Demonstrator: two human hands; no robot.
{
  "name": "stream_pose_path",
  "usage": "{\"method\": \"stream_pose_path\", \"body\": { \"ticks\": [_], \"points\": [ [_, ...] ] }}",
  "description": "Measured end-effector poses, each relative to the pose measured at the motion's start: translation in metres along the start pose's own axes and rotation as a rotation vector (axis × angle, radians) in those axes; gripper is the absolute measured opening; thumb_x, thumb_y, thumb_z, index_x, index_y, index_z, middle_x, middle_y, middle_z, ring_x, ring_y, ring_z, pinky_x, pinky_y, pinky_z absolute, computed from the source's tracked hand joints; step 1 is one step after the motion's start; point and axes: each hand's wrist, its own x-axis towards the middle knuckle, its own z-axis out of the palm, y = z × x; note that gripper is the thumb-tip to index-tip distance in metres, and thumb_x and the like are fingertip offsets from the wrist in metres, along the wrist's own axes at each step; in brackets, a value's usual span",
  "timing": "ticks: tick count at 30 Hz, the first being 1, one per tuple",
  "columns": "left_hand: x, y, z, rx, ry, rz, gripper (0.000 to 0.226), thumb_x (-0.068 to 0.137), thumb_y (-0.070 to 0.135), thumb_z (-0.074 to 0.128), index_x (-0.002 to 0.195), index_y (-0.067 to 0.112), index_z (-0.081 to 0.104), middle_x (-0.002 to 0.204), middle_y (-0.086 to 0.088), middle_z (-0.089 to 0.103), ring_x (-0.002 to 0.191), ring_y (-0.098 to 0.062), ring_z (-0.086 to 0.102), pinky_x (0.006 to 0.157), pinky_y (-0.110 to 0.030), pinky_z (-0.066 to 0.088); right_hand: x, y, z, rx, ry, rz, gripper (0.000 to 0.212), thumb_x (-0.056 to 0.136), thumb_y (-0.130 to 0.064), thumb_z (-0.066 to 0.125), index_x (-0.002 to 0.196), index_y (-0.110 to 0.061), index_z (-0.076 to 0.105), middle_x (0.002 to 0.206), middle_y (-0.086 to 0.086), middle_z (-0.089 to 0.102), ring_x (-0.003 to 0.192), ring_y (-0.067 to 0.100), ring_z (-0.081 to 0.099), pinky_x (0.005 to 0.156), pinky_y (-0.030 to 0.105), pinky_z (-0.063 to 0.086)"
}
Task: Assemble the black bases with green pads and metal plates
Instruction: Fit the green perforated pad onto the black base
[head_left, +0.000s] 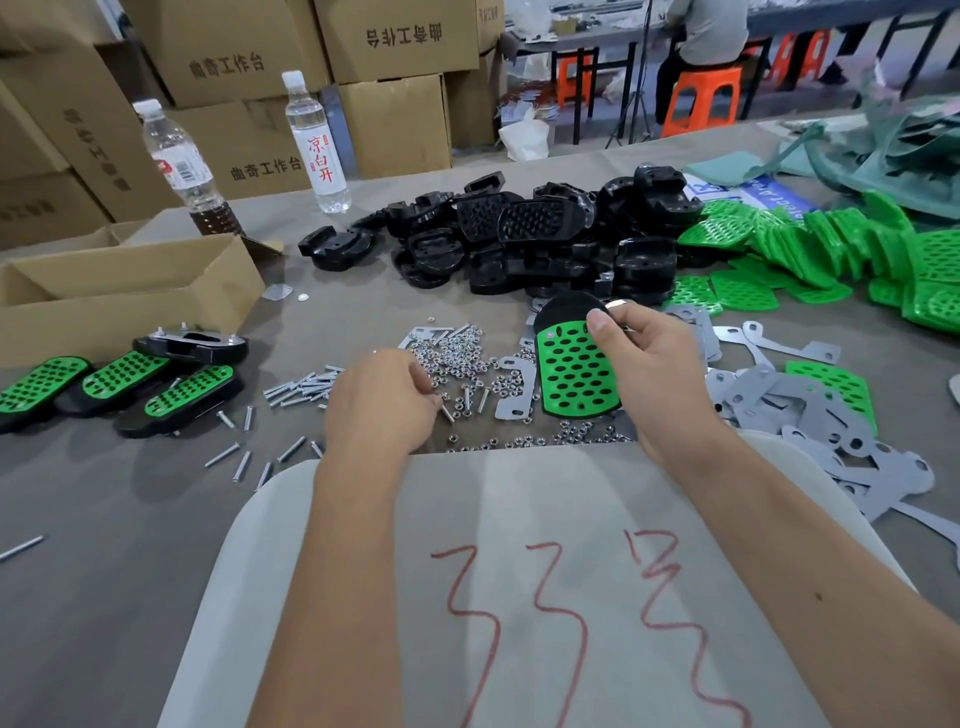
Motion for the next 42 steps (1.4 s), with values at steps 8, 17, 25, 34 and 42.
{"method": "stream_pose_path", "body": {
  "ticks": [8, 17, 25, 34, 42],
  "points": [
    [0.003, -0.002, 0.006, 0.034, -0.084, 0.077, 0.027, 0.093, 0.001, 0.051, 0.094, 0.027, 0.061, 0.110, -0.008, 0.068, 0.102, -0.032, 0.060, 0.083, -0.037, 0.048, -0.002, 0.001, 0.000, -0.011, -0.014, 0.009, 0.028, 0.093, -0.046, 0.062, 0.086, -0.021, 0.072, 0.097, 0.021, 0.073, 0.088, 0.034, 0.073, 0.081, 0.067, 0.058],
    [-0.017, 0.046, 0.015, -0.843, -0.033, 0.346, 0.022, 0.095, -0.002, 0.064, 0.087, 0.019, 0.067, 0.082, 0.000, 0.069, 0.071, -0.009, 0.065, 0.070, -0.029, 0.056, 0.001, 0.000, 0.002, 0.041, 0.011, 0.065, 0.020, 0.090, -0.043, 0.065, 0.090, -0.025, 0.072, 0.090, 0.009, 0.069, 0.086, 0.028, 0.066, 0.088, 0.071, 0.054],
    [-0.031, 0.061, 0.033, -0.972, -0.097, 0.382, 0.008, 0.089, -0.010, 0.069, 0.090, -0.003, 0.067, 0.077, -0.017, 0.072, 0.067, -0.020, 0.074, 0.068, -0.033, 0.062, 0.007, -0.003, 0.000, 0.314, 0.172, 0.150, 0.008, 0.107, -0.010, 0.054, 0.102, -0.010, 0.060, 0.099, 0.011, 0.070, 0.090, 0.030, 0.073, 0.088, 0.067, 0.057],
    [-0.028, 0.061, 0.045, -0.776, 0.030, 0.402, 0.019, 0.080, 0.000, 0.082, 0.075, 0.018, 0.076, 0.066, 0.009, 0.070, 0.057, 0.000, 0.060, 0.059, -0.016, 0.047, 0.004, -0.006, 0.003, 0.278, 0.211, 0.109, 0.007, 0.107, -0.010, 0.055, 0.102, -0.014, 0.059, 0.107, 0.020, 0.069, 0.110, 0.048, 0.068, 0.092, 0.069, 0.054],
    [-0.029, 0.065, 0.054, -0.640, 0.078, 0.458, 0.014, 0.077, 0.005, 0.080, 0.074, 0.019, 0.077, 0.065, 0.012, 0.070, 0.059, -0.006, 0.062, 0.064, -0.032, 0.055, -0.002, -0.008, 0.009, 0.142, 0.218, -0.018, 0.015, 0.088, -0.030, 0.061, 0.101, -0.023, 0.059, 0.102, 0.020, 0.074, 0.102, 0.046, 0.070, 0.085, 0.067, 0.057]
  ]
}}
